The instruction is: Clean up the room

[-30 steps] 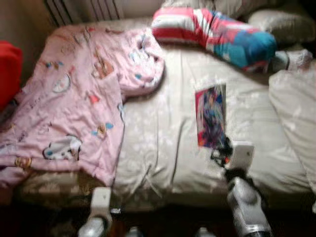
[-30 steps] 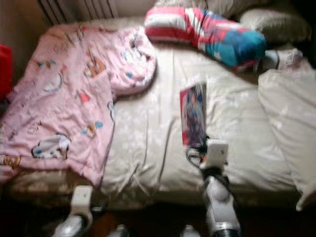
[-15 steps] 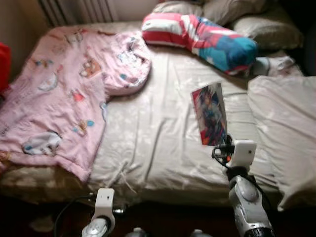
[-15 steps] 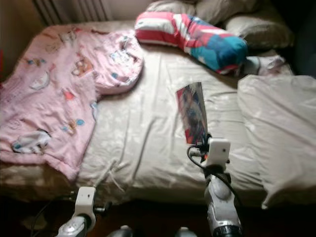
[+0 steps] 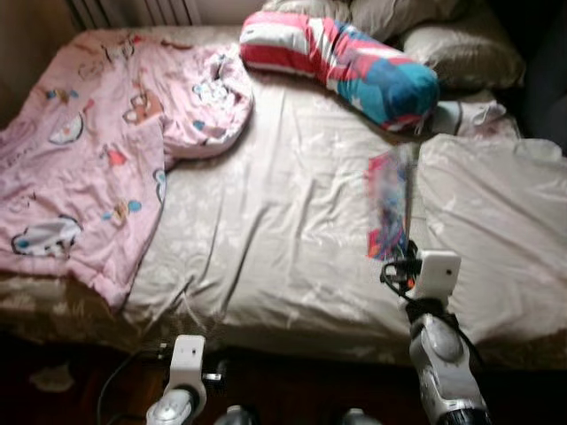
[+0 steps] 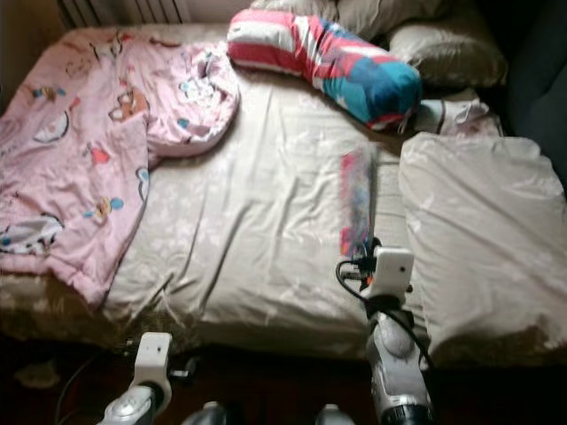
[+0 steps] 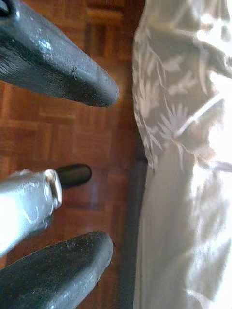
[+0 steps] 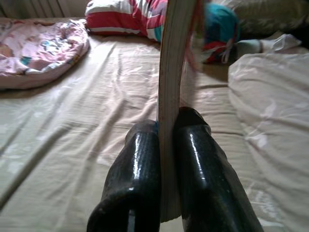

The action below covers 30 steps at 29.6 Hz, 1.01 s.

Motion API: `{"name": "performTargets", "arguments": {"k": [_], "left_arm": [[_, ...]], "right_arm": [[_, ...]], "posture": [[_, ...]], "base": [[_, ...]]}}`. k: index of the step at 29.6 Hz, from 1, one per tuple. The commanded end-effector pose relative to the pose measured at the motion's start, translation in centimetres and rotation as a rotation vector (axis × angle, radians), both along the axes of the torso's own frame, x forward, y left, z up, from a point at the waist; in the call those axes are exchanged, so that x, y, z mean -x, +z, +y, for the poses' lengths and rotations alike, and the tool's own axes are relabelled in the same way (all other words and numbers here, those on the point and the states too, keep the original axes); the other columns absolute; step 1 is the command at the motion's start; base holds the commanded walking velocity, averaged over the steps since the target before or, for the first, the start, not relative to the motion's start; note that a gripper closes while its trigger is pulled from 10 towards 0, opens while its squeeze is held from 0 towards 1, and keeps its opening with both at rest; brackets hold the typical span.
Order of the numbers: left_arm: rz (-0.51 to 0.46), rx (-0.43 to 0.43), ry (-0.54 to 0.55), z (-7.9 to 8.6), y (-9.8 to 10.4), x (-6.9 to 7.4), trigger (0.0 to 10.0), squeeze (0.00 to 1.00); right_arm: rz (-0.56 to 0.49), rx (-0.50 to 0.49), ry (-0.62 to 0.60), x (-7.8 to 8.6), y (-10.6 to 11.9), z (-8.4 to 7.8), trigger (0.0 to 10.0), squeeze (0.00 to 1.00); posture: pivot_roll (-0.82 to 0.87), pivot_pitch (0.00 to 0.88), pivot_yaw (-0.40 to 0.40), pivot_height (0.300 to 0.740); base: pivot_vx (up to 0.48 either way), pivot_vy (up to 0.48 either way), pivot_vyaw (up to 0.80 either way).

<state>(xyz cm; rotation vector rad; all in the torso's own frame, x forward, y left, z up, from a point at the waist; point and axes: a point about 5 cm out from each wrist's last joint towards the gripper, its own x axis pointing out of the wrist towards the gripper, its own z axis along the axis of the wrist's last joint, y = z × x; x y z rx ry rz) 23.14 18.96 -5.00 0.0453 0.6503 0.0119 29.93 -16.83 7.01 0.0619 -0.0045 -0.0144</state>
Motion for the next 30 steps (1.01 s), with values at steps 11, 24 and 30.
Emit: {"name": "performTargets", "arguments": {"k": [11, 24, 30], "left_arm": [[0.033, -0.008, 0.004, 0.45, -0.51, 0.8, 10.0, 0.0], [0.033, -0.008, 0.004, 0.45, -0.51, 0.8, 10.0, 0.0], [0.032, 0.008, 0.001, 0.28, -0.55, 0.86, 10.0, 0.0]], "right_arm": [[-0.033, -0.003, 0.012, -0.14, 0.53, 0.36, 10.0, 0.0], [-0.033, -0.003, 0.012, -0.14, 0.53, 0.36, 10.0, 0.0], [-0.017, -0.007, -0.005, -0.18, 0.33, 0.33, 10.0, 0.0]], "posture": [[-0.06, 0.203, 0.059, 0.74], [-0.06, 0.203, 0.059, 0.74], [-0.06, 0.195, 0.058, 0.74]], "base": [[0.0, 0.0, 0.0], [0.0, 0.0, 0.0], [0.042, 0.0, -0.25]]}}
